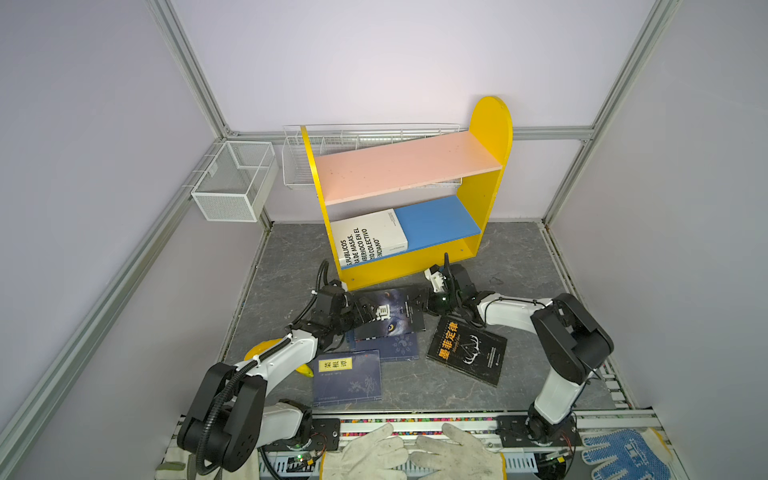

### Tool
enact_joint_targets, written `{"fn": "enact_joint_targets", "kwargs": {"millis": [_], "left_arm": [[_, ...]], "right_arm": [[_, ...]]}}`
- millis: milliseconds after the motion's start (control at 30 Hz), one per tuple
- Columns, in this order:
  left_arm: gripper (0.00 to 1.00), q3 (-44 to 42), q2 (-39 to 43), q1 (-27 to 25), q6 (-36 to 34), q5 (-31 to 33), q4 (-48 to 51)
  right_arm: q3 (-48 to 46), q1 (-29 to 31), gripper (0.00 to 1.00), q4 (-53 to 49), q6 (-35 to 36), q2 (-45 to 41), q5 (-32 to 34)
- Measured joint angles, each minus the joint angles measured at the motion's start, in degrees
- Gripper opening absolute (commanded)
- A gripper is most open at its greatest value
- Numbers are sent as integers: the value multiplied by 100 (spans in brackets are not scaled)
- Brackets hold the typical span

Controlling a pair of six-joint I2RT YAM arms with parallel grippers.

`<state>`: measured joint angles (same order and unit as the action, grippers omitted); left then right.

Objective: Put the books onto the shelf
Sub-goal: 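Grasp the wolf-cover book edges with both grippers and lift it upright, then carry the upright wolf-cover book with both grippers toward the blue shelf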

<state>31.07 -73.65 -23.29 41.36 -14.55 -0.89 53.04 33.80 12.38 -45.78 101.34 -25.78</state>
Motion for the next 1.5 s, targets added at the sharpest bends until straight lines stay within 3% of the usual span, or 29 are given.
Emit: {"fn": "enact_joint_targets", "kwargs": {"millis": [233, 600, 933, 1133, 1500], "left_arm": [[90, 422, -254, -55, -11, -114, -15], [97, 883, 155, -74, -339, -122, 234], [96, 887, 442, -74, -216, -1405, 66], [84, 861, 389, -74, 79, -2214, -739], [63, 625, -175, -24, 1244, -3506, -3276]], "right_arm": [[7, -227, 13, -474, 192, -619, -74], [57, -772, 7, -1008, 238, -1169, -356], [310, -1386, 8, -1388, 339, -2280, -1156], [308, -1499, 8, -1252, 203, -2653, -1626], [251, -1843, 9, -173, -444, -2881, -2479]]}}
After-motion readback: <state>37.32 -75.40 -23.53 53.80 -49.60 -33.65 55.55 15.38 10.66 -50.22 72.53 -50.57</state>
